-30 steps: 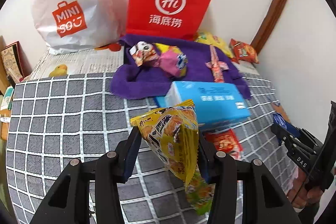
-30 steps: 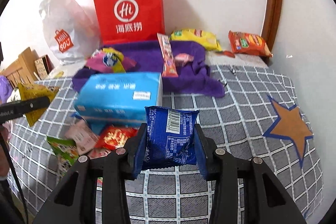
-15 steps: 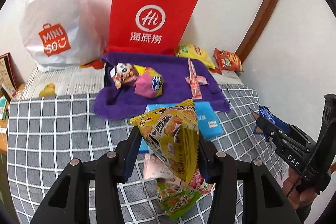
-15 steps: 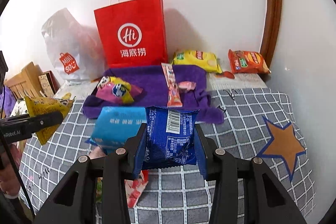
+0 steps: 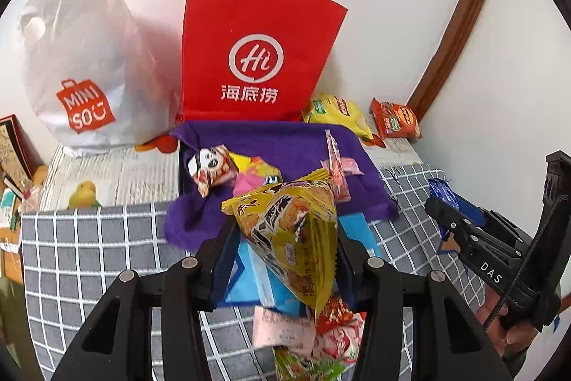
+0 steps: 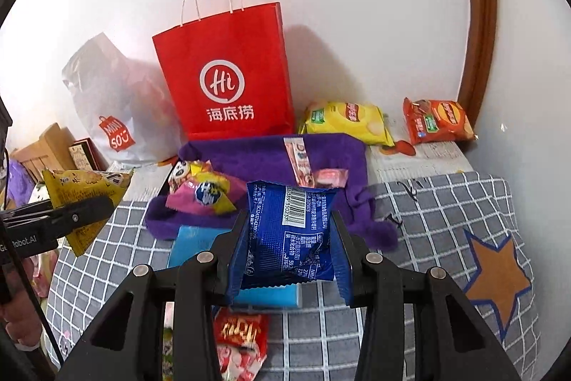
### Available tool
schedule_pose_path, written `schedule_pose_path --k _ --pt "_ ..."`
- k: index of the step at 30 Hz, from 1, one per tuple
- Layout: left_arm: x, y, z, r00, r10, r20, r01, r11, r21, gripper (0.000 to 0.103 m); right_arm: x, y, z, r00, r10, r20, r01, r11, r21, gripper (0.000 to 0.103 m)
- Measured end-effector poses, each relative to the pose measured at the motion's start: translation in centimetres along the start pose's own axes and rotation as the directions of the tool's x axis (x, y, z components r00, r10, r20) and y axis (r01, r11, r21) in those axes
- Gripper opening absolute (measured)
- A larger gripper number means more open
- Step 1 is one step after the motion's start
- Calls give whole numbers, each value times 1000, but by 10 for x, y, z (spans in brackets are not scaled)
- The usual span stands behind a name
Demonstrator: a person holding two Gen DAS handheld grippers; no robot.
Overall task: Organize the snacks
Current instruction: 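Carry the blue packet and yellow snack bag up onto the purple towel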
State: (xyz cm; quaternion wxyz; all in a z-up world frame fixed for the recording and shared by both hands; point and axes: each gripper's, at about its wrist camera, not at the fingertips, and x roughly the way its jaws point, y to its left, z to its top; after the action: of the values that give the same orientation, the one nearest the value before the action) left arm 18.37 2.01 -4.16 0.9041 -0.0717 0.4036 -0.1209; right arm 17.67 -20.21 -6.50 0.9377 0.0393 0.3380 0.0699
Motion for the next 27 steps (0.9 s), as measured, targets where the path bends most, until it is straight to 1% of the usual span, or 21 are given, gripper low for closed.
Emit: schedule_pose_path --k 12,19,27 --pt "31 16 35 1000 20 -2 -20 999 -30 46 43 1 35 1000 -1 -8 1 1000 -30 42" --pt "55 30 53 1000 20 -15 -21 998 -62 46 71 -2 60 1000 17 -13 -18 1000 -25 42" --pt "80 34 71 998 52 -25 -53 997 -47 46 96 1 83 999 33 0 -32 998 -47 42"
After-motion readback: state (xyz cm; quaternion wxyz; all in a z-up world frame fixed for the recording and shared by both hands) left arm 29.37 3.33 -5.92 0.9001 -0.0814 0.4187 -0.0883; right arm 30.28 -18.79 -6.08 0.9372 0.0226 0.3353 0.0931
